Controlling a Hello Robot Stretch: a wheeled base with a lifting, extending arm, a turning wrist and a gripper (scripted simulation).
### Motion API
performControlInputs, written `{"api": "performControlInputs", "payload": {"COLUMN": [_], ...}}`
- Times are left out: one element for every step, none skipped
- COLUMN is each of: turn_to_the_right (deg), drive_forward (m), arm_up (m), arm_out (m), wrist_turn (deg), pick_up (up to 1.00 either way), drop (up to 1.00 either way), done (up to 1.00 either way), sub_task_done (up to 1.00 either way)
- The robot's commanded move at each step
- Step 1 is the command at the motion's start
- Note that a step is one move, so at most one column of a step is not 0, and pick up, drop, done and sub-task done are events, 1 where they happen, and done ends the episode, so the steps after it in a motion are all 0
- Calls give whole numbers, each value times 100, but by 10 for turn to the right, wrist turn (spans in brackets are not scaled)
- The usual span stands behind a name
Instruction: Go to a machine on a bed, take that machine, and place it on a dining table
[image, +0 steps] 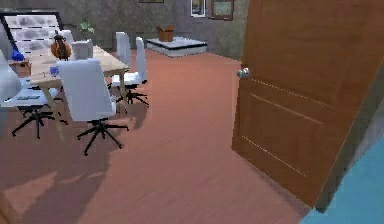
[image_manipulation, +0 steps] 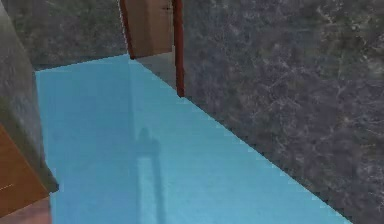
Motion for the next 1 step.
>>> {"api": "performControlInputs", "payload": {"turn_to_the_right": [0], "drive_forward": [100], "arm_up": [0], "arm_out": [0], "wrist_turn": [0], "pick_up": [0], "drop": [0], "done": [0], "sub_task_done": [0]}}
